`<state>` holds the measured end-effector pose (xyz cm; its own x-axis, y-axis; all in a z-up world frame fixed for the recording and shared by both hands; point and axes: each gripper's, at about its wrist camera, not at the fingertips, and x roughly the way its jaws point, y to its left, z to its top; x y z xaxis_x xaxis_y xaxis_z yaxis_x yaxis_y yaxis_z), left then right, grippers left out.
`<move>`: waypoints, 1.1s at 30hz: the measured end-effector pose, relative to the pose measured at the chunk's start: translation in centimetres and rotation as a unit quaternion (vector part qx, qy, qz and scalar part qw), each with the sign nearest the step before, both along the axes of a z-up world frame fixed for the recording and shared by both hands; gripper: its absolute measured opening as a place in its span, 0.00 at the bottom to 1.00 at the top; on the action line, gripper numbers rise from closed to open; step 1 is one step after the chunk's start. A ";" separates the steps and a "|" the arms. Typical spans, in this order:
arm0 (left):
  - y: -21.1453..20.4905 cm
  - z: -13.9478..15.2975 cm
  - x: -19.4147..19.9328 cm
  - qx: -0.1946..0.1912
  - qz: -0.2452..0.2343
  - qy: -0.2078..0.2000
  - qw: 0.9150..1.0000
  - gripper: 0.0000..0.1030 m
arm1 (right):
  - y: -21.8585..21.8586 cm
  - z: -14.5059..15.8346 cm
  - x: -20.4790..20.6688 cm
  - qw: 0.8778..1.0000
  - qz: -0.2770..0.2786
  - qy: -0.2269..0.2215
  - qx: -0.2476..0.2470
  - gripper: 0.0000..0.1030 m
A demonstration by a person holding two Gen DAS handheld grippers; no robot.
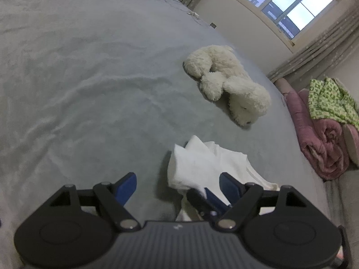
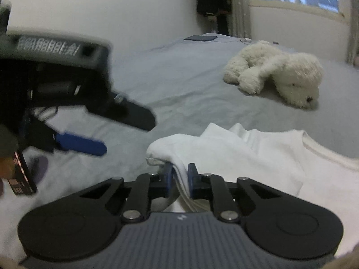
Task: Fold clothes
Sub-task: 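Grasp the folded side edge of the T-shirt with the right gripper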
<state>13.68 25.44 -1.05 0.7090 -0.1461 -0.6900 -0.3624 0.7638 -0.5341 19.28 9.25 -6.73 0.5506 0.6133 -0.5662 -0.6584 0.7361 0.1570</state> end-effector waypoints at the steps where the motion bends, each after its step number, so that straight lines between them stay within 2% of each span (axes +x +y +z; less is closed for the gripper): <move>1: 0.1 -0.3 0.0 -0.011 0.000 0.000 1.000 0.77 | -0.4 0.1 0.1 1.000 -0.005 0.008 0.012 0.10; 6: 0.5 -1.4 0.1 -0.058 0.003 0.003 0.998 0.71 | -2.4 0.7 1.0 0.995 -0.023 0.065 0.077 0.10; 10: 0.8 -2.1 0.1 -0.094 0.002 0.002 0.996 0.61 | -3.7 0.7 2.0 0.985 -0.032 0.111 0.126 0.11; 16: 1.2 -2.1 -0.1 -0.102 0.017 -0.004 0.995 0.61 | -5.7 0.5 3.1 0.963 -0.047 0.175 0.201 0.12; 21: 1.4 -2.2 0.0 -0.106 0.019 -0.003 0.994 0.61 | -6.6 0.4 3.5 0.947 -0.052 0.209 0.239 0.12; 24: 1.5 -2.4 0.1 -0.107 0.019 -0.001 0.994 0.61 | -7.2 0.5 3.8 0.938 -0.054 0.221 0.263 0.12; 28: 1.6 -2.6 0.3 -0.109 0.018 0.002 0.994 0.60 | -8.1 1.1 3.9 0.936 -0.066 0.217 0.270 0.10; 33: 1.6 -2.9 0.5 -0.107 0.020 0.006 0.994 0.59 | -10.1 2.7 4.1 0.926 -0.085 0.214 0.299 0.10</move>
<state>14.21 27.00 -3.98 0.7097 -0.2623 -0.6539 -0.3974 0.6173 -0.6790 23.38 -0.90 -4.01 0.4719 0.8121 -0.3431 -0.3237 0.5216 0.7894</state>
